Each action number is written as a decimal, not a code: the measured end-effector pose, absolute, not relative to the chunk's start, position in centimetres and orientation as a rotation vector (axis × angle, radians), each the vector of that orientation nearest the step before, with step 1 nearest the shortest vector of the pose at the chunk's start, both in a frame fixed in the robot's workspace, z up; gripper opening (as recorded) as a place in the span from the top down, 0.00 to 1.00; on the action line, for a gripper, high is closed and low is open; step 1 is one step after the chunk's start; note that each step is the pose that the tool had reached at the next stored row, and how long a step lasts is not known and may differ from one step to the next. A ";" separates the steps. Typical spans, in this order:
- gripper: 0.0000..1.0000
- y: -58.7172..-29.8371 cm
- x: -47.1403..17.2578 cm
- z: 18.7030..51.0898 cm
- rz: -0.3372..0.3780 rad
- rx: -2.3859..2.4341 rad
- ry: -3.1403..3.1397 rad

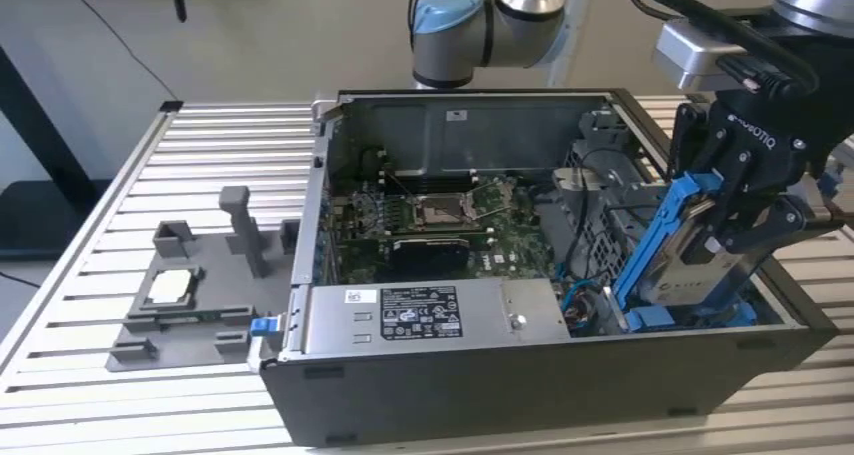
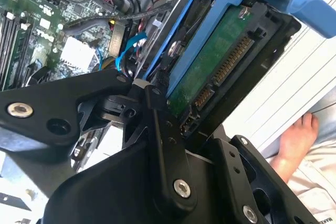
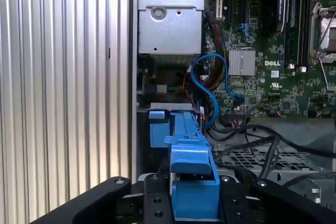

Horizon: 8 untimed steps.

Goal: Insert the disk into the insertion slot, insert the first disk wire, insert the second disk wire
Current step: 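Insert the disk into the insertion slot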

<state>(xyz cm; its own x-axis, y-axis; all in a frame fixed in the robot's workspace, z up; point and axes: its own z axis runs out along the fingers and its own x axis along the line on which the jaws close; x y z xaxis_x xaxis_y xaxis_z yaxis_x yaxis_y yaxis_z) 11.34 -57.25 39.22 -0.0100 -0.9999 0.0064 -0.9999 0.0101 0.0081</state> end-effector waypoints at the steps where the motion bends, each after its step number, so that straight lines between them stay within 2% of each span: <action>1: 0.67 -57.2 11.3 39.1 -0.001 2.204 -2.225; 8: 0.67 -56.5 11.3 38.5 0.005 2.208 -2.227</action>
